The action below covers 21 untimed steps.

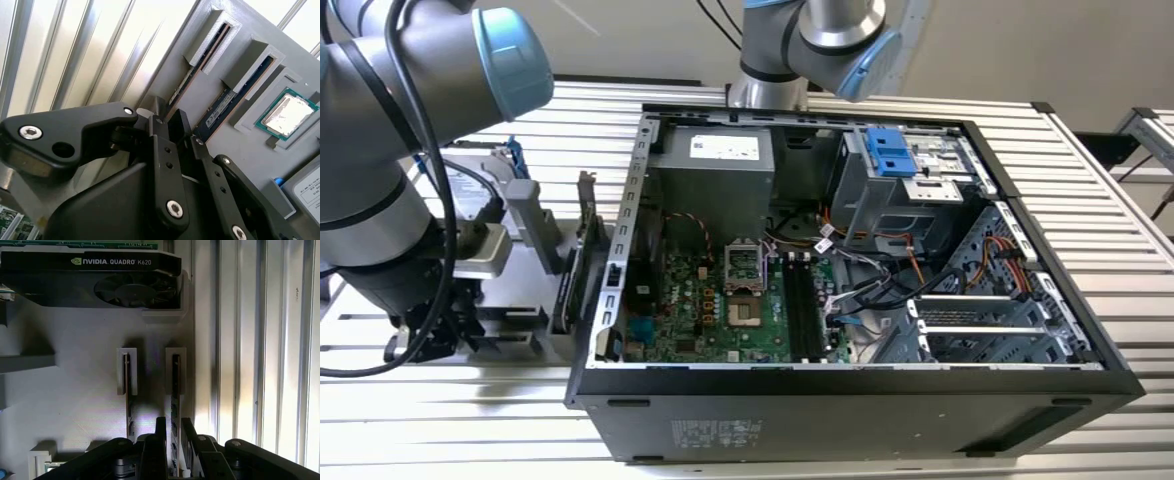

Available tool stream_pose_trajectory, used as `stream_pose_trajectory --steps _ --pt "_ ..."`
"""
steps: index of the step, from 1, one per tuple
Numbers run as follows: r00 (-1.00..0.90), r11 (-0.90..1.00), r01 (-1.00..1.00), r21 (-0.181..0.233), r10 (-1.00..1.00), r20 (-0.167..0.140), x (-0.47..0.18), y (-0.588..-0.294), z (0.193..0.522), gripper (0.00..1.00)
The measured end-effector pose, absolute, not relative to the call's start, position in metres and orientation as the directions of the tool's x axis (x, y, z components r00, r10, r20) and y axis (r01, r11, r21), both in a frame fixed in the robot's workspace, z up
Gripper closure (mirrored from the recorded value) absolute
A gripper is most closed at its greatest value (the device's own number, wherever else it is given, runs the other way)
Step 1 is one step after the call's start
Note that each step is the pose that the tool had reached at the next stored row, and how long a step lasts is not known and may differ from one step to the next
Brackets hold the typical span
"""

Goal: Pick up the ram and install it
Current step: 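Pick up the ram and move it above insertion slot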

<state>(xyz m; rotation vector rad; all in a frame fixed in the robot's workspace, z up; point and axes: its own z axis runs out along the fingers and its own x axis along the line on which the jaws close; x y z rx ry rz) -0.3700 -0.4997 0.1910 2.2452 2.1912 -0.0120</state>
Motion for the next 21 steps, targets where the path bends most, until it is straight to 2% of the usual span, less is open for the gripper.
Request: stream_pose_trajectory --steps 14,15,21 --pt "0.025 -0.025 1.000 -0.002 1.000 -0.009 -0.3699 -0.4997 0.1911 0.00" --pt "0.025 -0.025 1.000 -0.002 1.000 -0.009 -0.3700 -0.4997 0.1911 1.00" --pt "0.025 -0.025 1.000 -0.002 1.000 -0.009 -0.3699 -0.4997 0.1911 1.00"
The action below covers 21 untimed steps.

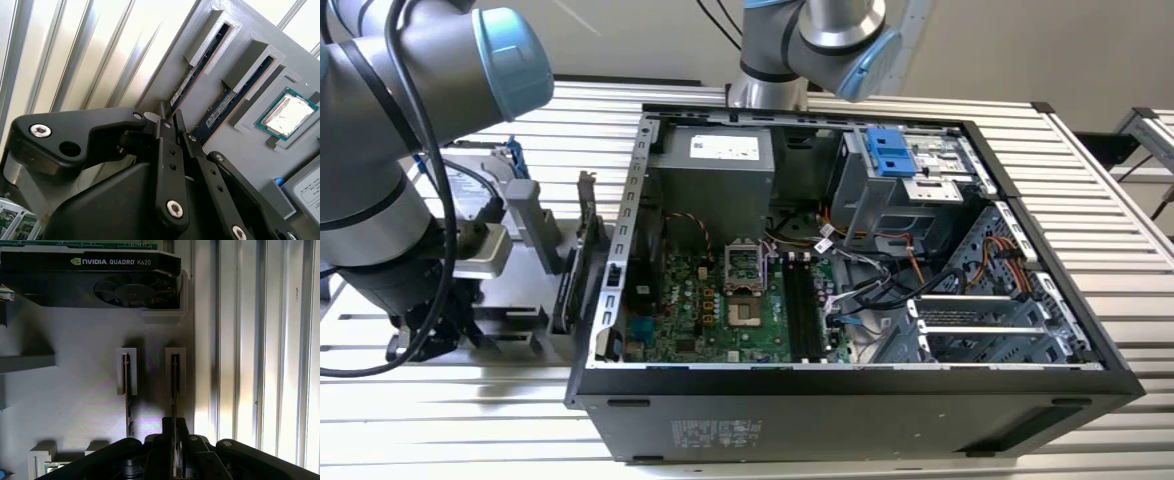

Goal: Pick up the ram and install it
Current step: 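Pick up the ram and move it above insertion slot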

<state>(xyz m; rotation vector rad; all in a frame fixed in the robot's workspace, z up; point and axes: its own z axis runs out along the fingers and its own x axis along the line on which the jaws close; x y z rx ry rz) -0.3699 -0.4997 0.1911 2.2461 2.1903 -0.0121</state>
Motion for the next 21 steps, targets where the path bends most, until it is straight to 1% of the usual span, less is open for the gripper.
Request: stream_pose_trajectory --steps 12,21 --pt "0.026 -0.026 1.000 -0.002 1.000 -0.008 -0.3699 -0.4997 0.1915 1.00" --pt "0.026 -0.026 1.000 -0.002 1.000 -0.009 -0.3700 -0.4997 0.1995 1.00"
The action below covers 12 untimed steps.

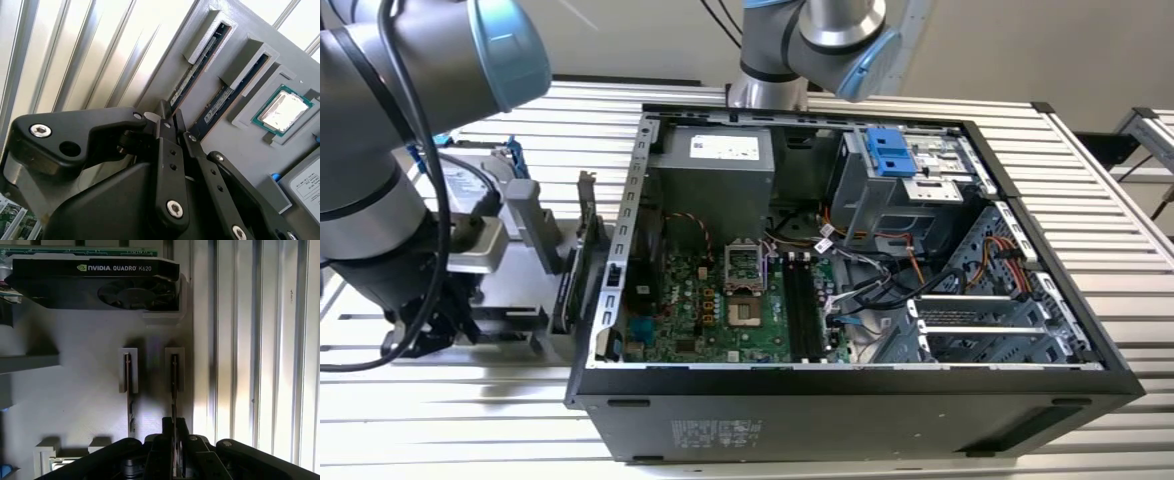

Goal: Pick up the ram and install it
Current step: 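Pick up the ram and move it above insertion slot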

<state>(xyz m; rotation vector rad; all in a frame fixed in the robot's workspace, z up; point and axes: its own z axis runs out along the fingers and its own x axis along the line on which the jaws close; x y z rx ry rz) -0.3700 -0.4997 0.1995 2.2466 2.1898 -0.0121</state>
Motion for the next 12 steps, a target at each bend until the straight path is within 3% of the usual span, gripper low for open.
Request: stream_pose_trajectory --steps 12 --pt "0.026 -0.026 1.000 -0.002 1.000 -0.009 -0.370 -0.500 0.211 1.00"
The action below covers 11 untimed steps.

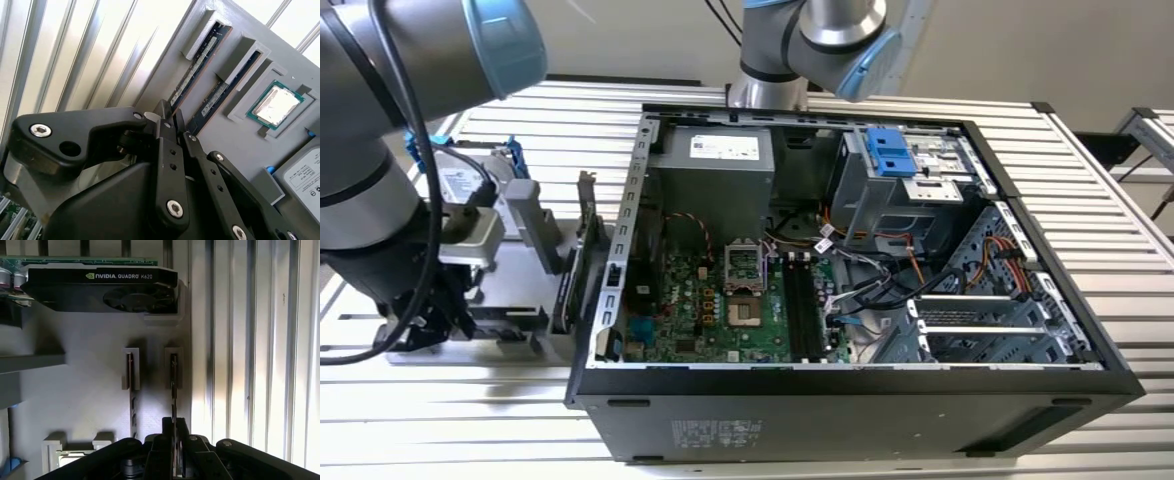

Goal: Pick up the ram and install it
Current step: 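Pick up the ram and move it above insertion slot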

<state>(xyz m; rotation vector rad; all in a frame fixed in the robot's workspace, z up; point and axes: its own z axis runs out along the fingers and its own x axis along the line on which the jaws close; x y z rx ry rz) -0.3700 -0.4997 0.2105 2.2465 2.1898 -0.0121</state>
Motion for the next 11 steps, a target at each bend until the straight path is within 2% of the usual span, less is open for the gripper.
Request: stream_pose_trajectory --steps 11 --pt "0.026 -0.026 1.000 -0.002 1.000 -0.008 -0.3700 -0.4997 0.2185 1.00"
